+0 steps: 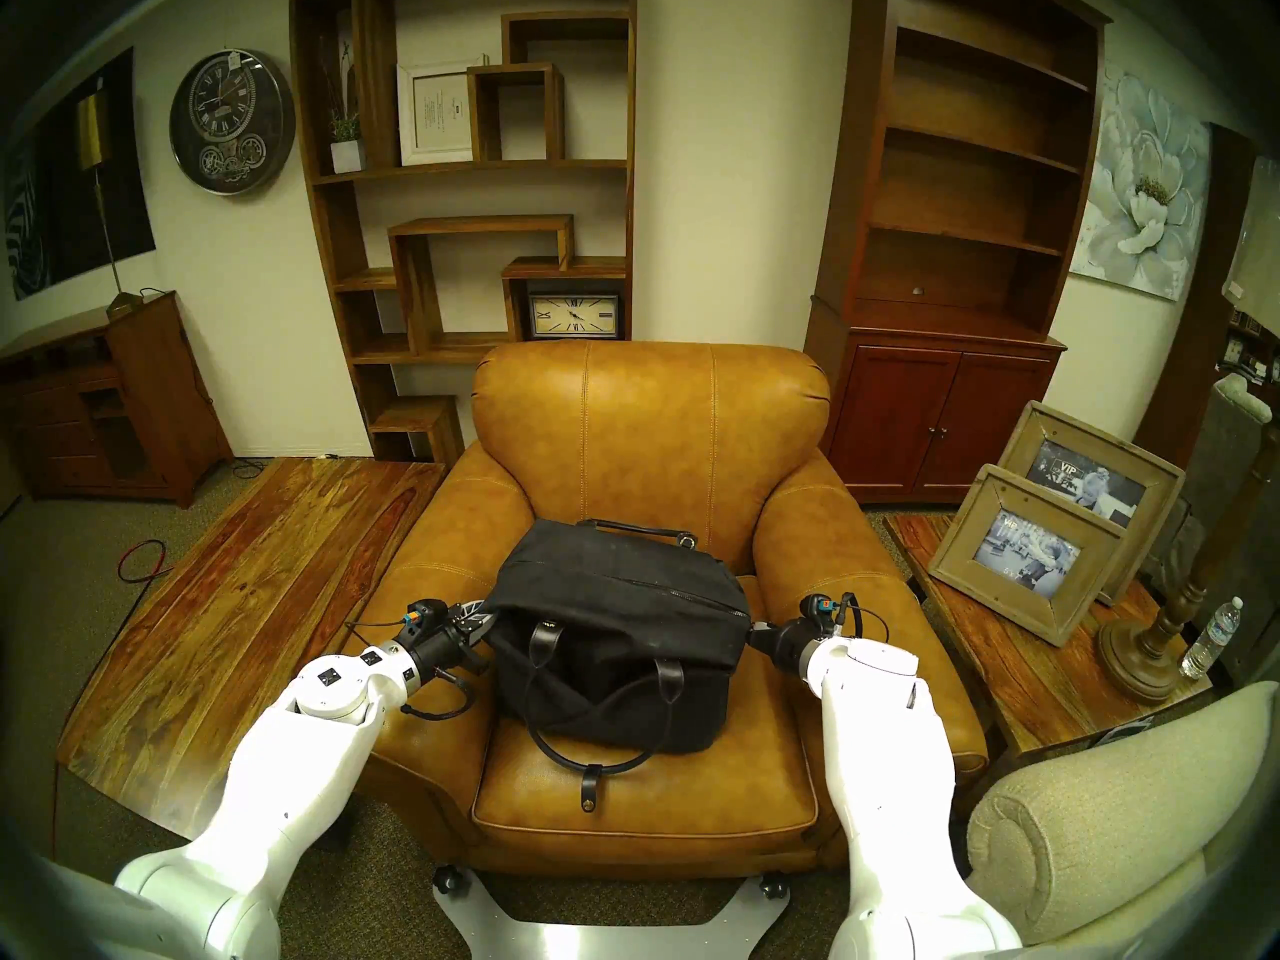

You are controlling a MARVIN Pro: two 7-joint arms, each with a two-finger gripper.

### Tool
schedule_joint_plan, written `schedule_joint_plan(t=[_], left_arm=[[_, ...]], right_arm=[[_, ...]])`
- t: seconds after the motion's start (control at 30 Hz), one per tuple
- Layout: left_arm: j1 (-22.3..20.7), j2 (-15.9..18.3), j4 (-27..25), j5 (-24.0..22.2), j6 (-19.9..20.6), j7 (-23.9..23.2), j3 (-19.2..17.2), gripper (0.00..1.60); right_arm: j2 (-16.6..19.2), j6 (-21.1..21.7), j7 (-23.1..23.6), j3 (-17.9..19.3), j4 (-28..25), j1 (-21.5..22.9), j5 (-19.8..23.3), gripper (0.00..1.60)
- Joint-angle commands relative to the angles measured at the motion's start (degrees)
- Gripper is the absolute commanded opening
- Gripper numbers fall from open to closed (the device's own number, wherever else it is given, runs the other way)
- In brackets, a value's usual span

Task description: Close a bag with a zipper

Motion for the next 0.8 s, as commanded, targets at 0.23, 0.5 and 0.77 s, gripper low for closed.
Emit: schedule_joint_plan(t=[0.23, 0.5, 0.77], left_arm=[[-0.2, 1.9, -3.1, -0.9, 0.4, 1.0, -2.6, 0.0], [-0.1, 1.7, -3.1, -0.8, 0.5, 0.9, -2.6, 0.0], [0.5, 1.4, -4.0, -1.5, 0.0, 0.4, -3.1, 0.0]], right_arm=[[0.5, -7.9, -0.6, 0.4, 8.1, 4.6, 0.2, 0.0], [0.7, -11.7, -0.2, 0.3, 10.7, 5.8, 0.3, 0.0], [1.2, -13.5, 0.6, -2.0, 4.4, 5.1, -1.9, 1.6]])
